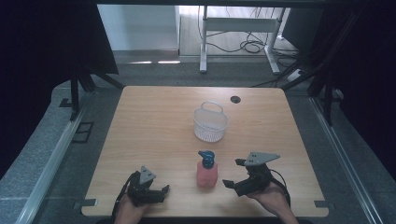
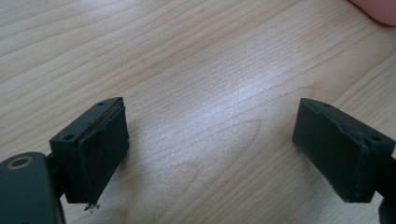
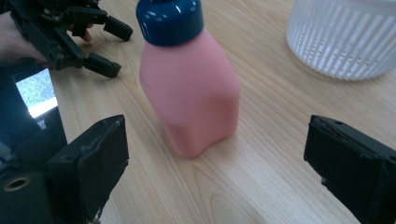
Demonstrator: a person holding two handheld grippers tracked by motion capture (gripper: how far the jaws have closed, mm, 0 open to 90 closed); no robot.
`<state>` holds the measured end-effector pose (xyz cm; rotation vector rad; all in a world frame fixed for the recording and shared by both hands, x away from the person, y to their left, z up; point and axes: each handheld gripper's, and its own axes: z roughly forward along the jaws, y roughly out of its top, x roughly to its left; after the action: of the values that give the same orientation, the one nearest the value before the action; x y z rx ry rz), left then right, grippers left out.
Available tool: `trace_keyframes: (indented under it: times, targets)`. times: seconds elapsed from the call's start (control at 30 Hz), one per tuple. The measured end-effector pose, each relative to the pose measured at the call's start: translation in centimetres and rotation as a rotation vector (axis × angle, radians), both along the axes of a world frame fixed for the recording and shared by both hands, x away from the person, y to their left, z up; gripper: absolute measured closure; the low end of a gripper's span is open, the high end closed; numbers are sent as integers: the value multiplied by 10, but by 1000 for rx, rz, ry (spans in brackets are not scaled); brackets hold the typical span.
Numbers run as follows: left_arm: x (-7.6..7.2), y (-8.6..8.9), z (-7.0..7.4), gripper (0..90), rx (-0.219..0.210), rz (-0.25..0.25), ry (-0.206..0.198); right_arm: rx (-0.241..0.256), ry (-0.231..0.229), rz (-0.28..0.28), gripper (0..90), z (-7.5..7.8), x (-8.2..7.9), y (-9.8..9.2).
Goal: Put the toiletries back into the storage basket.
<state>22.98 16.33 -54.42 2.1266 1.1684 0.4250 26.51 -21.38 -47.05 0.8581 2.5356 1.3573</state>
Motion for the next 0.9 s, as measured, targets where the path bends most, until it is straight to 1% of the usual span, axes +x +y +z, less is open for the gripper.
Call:
trace_keyframes:
  times: [0.13, 0.27, 0.47, 0.5, 0.6, 0.73, 0.87, 0.9]
  targets:
    - [0, 0, 0, 104, -4, 2, -1, 9, -4, 14, 106, 4, 4, 6]
    - [0, 0, 0, 104, 0, 0, 0, 20, -5, 22, 130, 6, 7, 10]
    - [0, 0, 0, 104, 0, 0, 0, 21, -3, 36, 172, 10, 10, 18]
    - [0, 0, 0, 104, -1, 0, 0, 22, -3, 45, 193, 11, 10, 21]
    - [0, 0, 0, 104, 0, 0, 0, 24, -1, 52, 212, 12, 11, 23]
    - [0, 0, 0, 104, 1, -2, -1, 25, 1, 76, 278, 15, 13, 30]
    - [0, 0, 0, 104, -1, 0, 0, 25, 1, 81, 306, 18, 14, 33]
    - [0, 0, 0, 104, -1, 0, 0, 22, -1, 88, 326, 19, 15, 36]
